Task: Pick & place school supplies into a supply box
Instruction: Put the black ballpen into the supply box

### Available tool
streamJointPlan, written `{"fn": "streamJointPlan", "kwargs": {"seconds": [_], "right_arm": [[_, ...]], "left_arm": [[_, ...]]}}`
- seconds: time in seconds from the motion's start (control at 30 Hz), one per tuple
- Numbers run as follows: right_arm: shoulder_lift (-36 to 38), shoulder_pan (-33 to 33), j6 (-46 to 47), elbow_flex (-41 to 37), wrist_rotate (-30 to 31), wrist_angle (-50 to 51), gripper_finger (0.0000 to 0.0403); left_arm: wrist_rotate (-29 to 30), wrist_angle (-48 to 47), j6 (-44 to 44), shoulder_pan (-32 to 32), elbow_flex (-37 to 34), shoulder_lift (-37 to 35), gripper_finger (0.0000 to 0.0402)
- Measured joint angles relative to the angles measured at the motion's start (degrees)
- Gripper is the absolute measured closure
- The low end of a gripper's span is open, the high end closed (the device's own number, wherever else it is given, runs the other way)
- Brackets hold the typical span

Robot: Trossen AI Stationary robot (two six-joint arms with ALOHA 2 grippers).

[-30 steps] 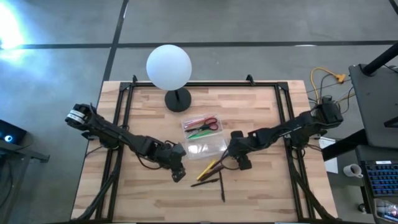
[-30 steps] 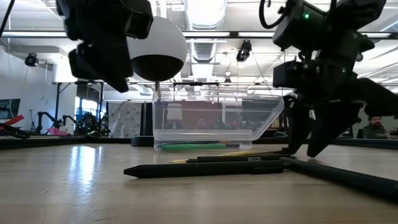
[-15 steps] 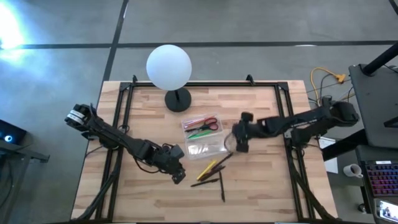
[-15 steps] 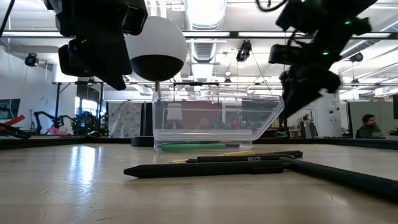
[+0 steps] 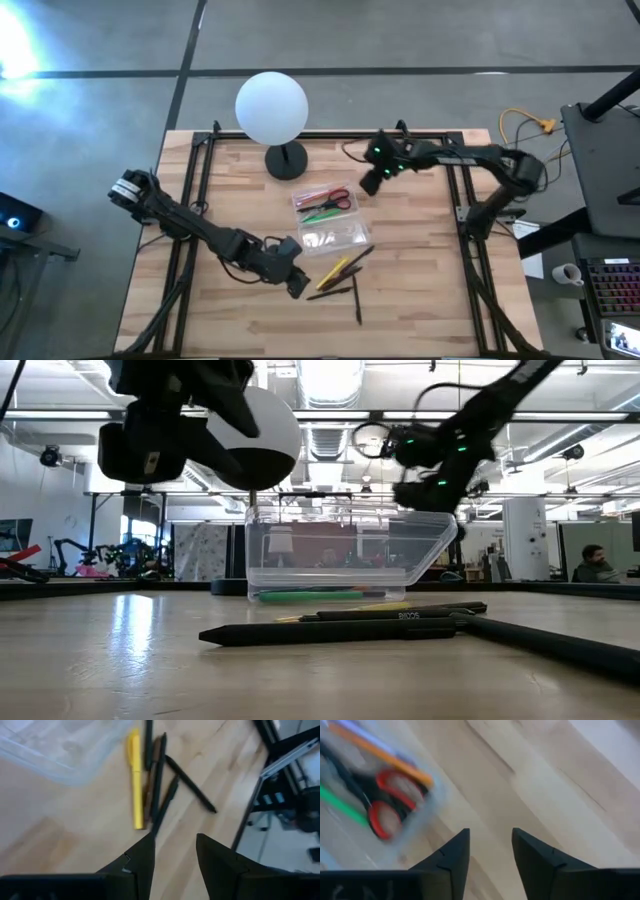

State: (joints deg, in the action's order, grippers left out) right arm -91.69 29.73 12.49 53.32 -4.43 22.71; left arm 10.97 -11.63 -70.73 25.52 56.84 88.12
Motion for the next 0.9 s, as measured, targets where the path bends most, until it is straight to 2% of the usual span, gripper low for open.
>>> {"fn": "streamJointPlan", "kwargs": {"seconds": [0.2,0.37,0.5,0.67,0.9], "right_arm": [[-10.45,0.42,7.89,11.93,-1.66,2.42,0.0292],[-15.43,0.34,10.06,17.54,-2.75,3.92,0.0312],[-18.32,0.22,10.10,20.24,-5.94,4.15,0.0327],[-21.14,-0.34,8.55,23.20,-6.30,8.54,0.0338],[-21.05,-0.89,5.04,22.36,-6.36,13.71,0.0339]], "left_arm": [[-0.22,6.09,-4.88,-0.04,0.13,5.16,0.0274],[6.01,6.49,-6.56,-0.03,-0.07,6.98,0.0274],[7.88,6.53,-6.86,-0.92,-0.38,7.10,0.0274],[8.01,6.26,-6.86,-2.41,-1.91,7.10,0.0274],[7.96,5.95,-6.83,-3.76,-3.87,7.12,0.0274]]}}
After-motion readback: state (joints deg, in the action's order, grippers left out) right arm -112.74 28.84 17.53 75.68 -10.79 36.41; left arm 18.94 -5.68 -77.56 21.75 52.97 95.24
